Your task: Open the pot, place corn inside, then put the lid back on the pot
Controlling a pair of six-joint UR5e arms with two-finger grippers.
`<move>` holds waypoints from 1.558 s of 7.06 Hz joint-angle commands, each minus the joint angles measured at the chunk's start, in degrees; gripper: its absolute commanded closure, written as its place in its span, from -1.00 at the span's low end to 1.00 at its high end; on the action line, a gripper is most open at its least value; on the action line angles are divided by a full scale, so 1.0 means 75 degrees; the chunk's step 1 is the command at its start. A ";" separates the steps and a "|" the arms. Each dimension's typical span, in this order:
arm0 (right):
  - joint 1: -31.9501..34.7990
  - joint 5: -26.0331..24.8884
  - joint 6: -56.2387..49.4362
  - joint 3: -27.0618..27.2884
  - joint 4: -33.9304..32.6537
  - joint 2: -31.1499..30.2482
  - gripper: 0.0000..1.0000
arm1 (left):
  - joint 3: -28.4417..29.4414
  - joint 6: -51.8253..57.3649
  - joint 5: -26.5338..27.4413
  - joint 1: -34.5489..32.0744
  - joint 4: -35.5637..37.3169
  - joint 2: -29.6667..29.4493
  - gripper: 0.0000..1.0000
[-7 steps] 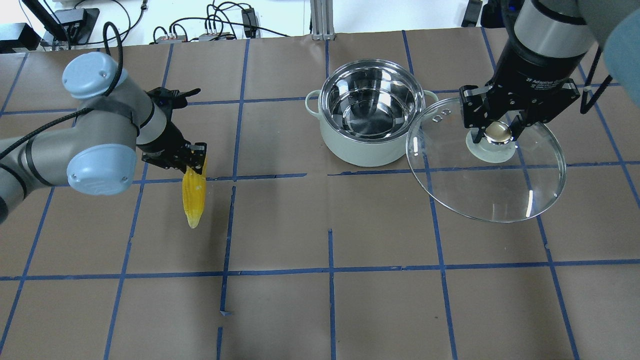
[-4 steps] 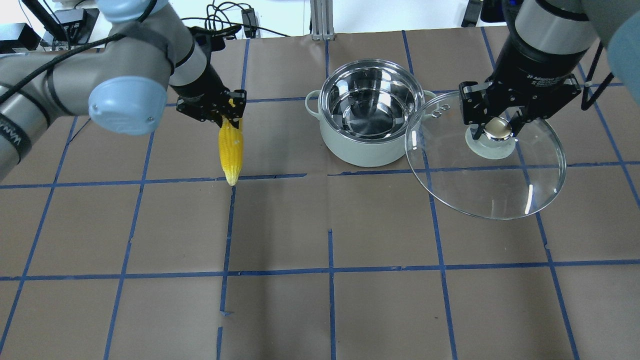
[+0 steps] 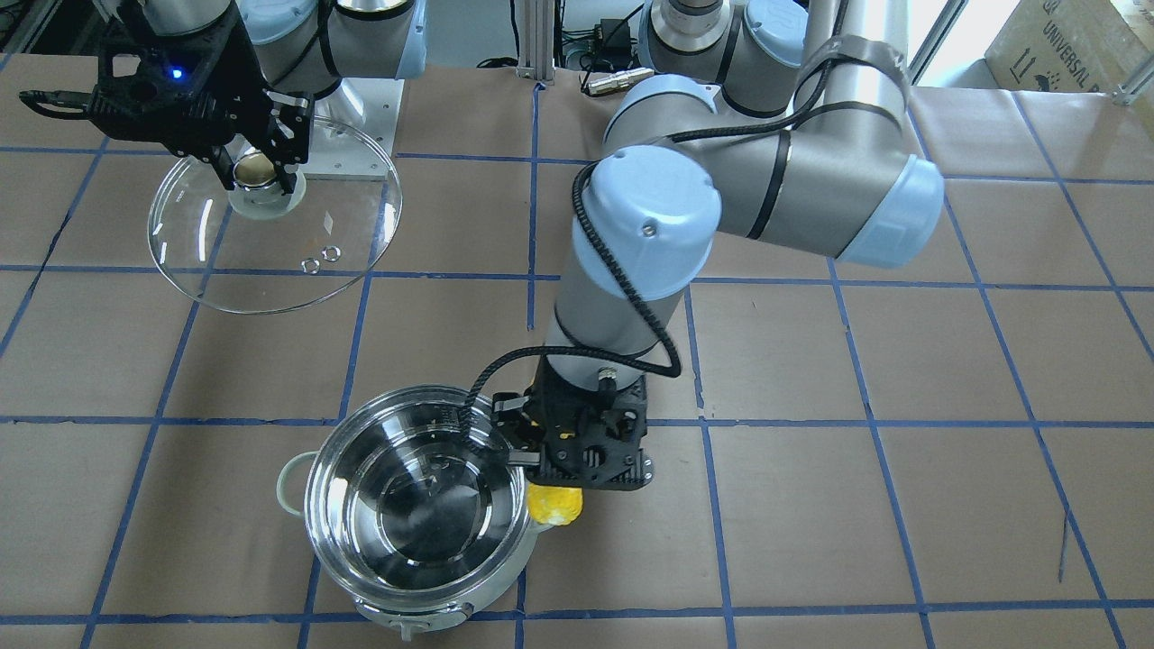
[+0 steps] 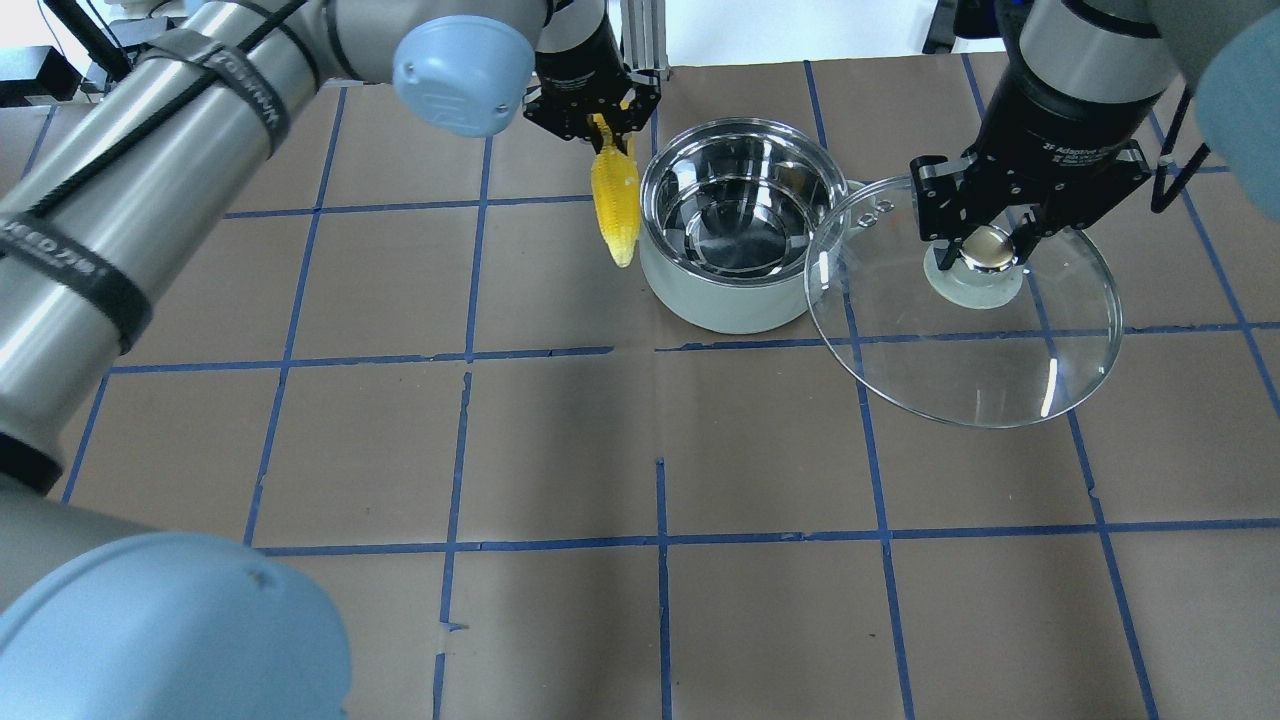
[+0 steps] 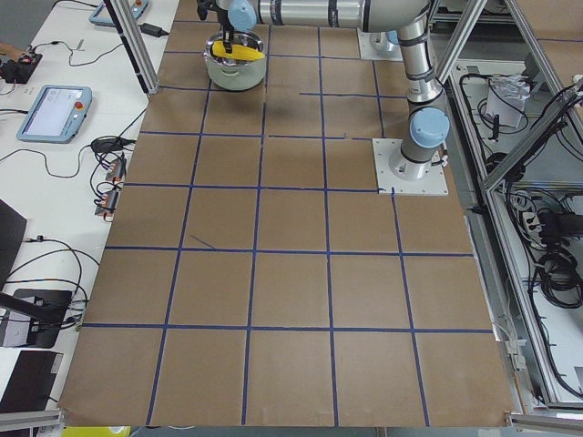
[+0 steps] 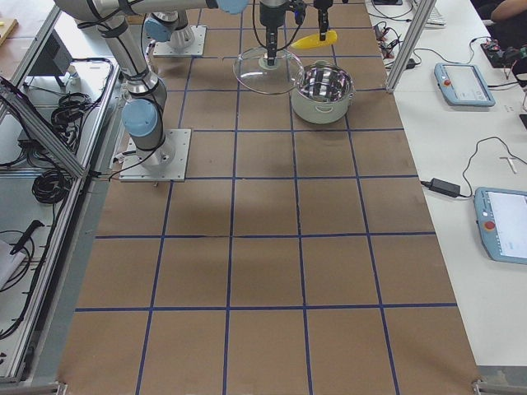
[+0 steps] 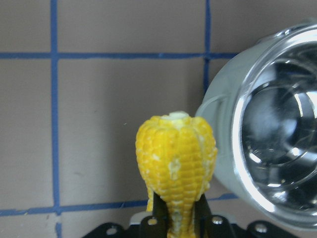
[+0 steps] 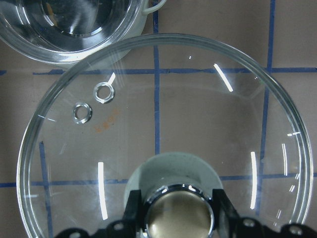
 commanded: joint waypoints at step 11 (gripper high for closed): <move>-0.0052 -0.0023 -0.0042 0.0060 -0.0009 -0.0001 0.46 | 0.1303 -0.0378 0.0779 -0.0731 0.0093 -0.1197 -1.00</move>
